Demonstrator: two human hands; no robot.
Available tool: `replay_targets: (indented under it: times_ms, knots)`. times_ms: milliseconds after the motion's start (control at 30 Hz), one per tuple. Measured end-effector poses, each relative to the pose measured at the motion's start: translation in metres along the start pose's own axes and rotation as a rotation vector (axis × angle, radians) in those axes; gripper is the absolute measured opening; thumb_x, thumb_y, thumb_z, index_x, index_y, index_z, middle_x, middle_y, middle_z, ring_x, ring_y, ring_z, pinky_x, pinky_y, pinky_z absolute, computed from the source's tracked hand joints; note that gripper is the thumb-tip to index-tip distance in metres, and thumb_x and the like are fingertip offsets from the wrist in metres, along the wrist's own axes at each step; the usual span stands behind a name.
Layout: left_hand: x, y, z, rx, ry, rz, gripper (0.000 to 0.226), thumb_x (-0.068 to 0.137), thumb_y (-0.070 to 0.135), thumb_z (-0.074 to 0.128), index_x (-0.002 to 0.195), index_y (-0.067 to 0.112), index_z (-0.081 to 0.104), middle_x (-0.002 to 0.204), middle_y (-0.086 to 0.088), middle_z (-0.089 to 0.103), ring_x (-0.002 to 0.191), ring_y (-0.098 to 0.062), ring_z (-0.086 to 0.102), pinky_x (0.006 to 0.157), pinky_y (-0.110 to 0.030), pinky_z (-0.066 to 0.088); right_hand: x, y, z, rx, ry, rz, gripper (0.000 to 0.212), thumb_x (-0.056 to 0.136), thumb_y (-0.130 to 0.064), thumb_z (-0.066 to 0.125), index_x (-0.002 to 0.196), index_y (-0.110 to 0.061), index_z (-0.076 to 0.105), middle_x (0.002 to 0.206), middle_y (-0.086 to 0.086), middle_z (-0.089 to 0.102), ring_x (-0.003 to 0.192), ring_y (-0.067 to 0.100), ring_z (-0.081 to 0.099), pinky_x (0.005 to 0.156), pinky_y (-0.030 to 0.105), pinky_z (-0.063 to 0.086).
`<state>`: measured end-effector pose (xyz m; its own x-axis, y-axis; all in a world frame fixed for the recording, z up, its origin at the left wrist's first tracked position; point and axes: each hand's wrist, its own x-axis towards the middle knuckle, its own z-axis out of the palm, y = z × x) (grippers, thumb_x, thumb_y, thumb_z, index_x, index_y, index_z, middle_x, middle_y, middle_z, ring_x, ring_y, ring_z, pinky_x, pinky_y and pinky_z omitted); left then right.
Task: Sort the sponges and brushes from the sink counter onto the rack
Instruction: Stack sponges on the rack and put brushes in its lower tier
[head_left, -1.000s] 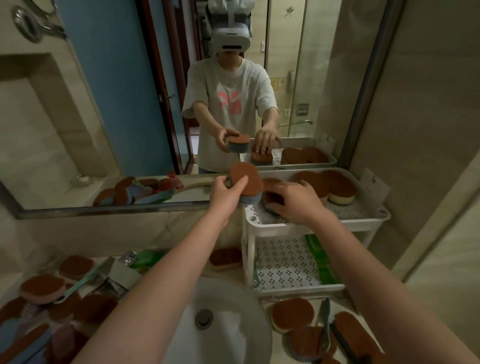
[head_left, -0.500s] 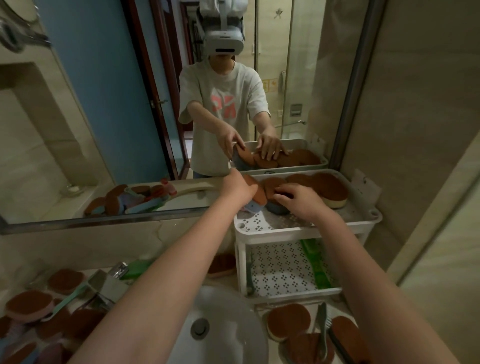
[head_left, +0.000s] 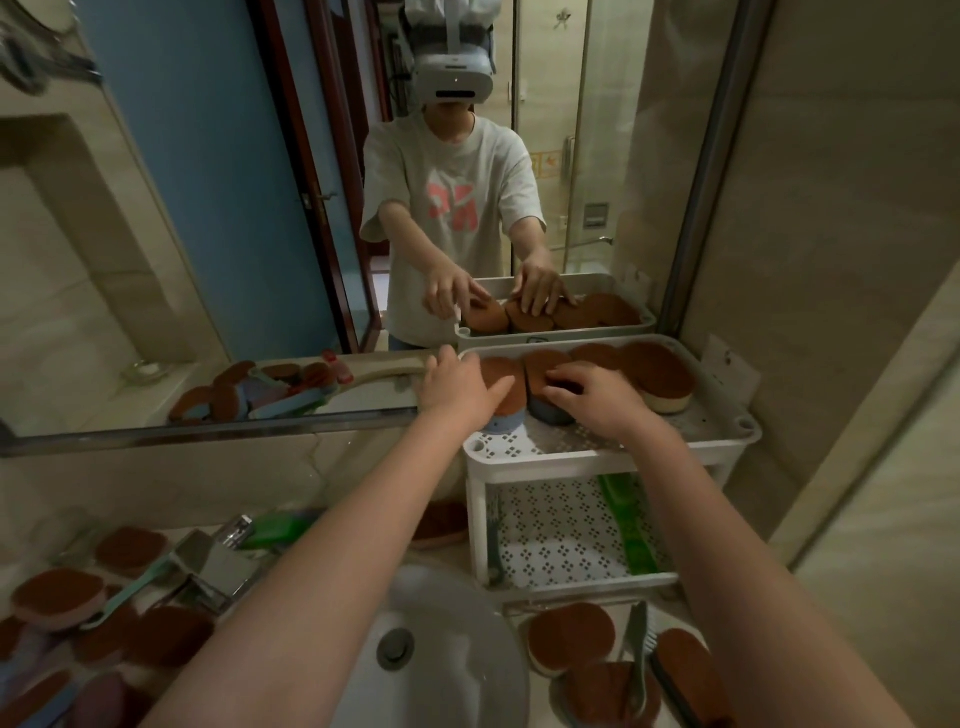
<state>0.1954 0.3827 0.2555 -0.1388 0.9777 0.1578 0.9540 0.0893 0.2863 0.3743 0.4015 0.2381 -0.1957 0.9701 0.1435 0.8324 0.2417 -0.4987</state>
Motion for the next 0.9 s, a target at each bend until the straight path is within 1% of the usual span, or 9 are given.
replay_targets:
  times_ms: [100,200,367,467,567,633,700,800,900]
  knots:
    - [-0.007,-0.011,-0.002,-0.159,-0.034,0.143,0.062,0.08,0.058,0.057,0.131,0.023,0.047,0.134,-0.004,0.039,0.128,-0.026,0.032,0.104,-0.044,0.035,0.001,0.0,0.0,-0.006,0.003,0.004,0.041,0.092,-0.045,0.053,0.128,-0.026,0.058,0.139,-0.003,0.053,0.13,0.02,0.045,0.112,0.048,0.029]
    - [-0.012,-0.015,-0.003,-0.156,-0.16,0.218,0.064,0.076,0.047,0.067,0.133,0.026,0.047,0.142,0.0,0.034,0.135,-0.022,0.023,0.108,-0.042,0.027,0.001,0.0,0.001,-0.025,-0.001,-0.006,0.042,0.091,-0.046,0.054,0.128,-0.027,0.058,0.138,-0.002,0.053,0.128,0.02,0.046,0.111,0.049,0.031]
    - [-0.004,-0.002,0.006,-0.084,-0.037,0.221,0.055,0.08,0.04,0.066,0.13,0.024,0.051,0.133,-0.001,0.044,0.127,-0.023,0.035,0.103,-0.041,0.034,-0.002,0.0,0.001,-0.086,0.006,-0.047,0.043,0.091,-0.047,0.053,0.131,-0.031,0.055,0.142,-0.005,0.05,0.133,0.018,0.042,0.112,0.052,0.027]
    - [-0.002,0.002,0.009,-0.06,-0.026,0.213,0.051,0.079,0.039,0.066,0.126,0.024,0.053,0.131,-0.002,0.045,0.125,-0.024,0.037,0.101,-0.042,0.036,-0.003,-0.002,-0.001,-0.17,0.004,-0.068,0.044,0.093,-0.047,0.049,0.134,-0.031,0.052,0.145,-0.007,0.047,0.136,0.017,0.038,0.113,0.052,0.023]
    - [-0.002,0.001,0.01,-0.112,-0.056,0.184,0.057,0.078,0.043,0.067,0.128,0.022,0.052,0.133,-0.002,0.043,0.126,-0.024,0.037,0.103,-0.042,0.036,-0.008,-0.007,-0.002,-0.243,0.019,-0.095,0.044,0.095,-0.045,0.046,0.136,-0.029,0.049,0.144,-0.006,0.046,0.135,0.018,0.039,0.113,0.051,0.022]
    - [-0.003,0.0,0.008,-0.134,-0.096,0.182,0.065,0.078,0.05,0.064,0.133,0.02,0.048,0.138,-0.002,0.04,0.129,-0.024,0.034,0.107,-0.043,0.034,-0.012,-0.011,-0.002,-0.276,0.095,-0.127,0.044,0.094,-0.043,0.048,0.135,-0.026,0.05,0.142,-0.003,0.049,0.132,0.019,0.042,0.112,0.049,0.025]
    - [-0.008,-0.003,0.006,-0.196,-0.084,0.189,0.067,0.08,0.051,0.061,0.136,0.018,0.045,0.139,-0.004,0.04,0.13,-0.024,0.035,0.107,-0.042,0.034,-0.02,-0.014,-0.002,-0.269,0.213,-0.187,0.042,0.093,-0.041,0.051,0.131,-0.023,0.054,0.136,0.0,0.054,0.126,0.021,0.048,0.108,0.045,0.032]
    - [-0.027,-0.009,0.006,-0.432,0.06,0.165,0.047,0.084,0.041,0.061,0.124,0.017,0.054,0.131,-0.004,0.047,0.123,-0.022,0.042,0.103,-0.037,0.039,-0.041,-0.021,0.002,-0.165,0.381,-0.296,0.035,0.091,-0.034,0.057,0.121,-0.017,0.062,0.122,0.003,0.063,0.112,0.023,0.057,0.097,0.044,0.044]
    - [-0.059,-0.017,0.008,-0.553,0.238,0.17,0.029,0.085,0.03,0.063,0.108,0.014,0.06,0.119,-0.002,0.051,0.115,-0.017,0.045,0.094,-0.024,0.034,-0.068,-0.03,0.012,-0.028,0.519,-0.378,0.024,0.087,-0.025,0.061,0.106,-0.013,0.067,0.107,0.005,0.067,0.1,0.023,0.06,0.085,0.042,0.049]
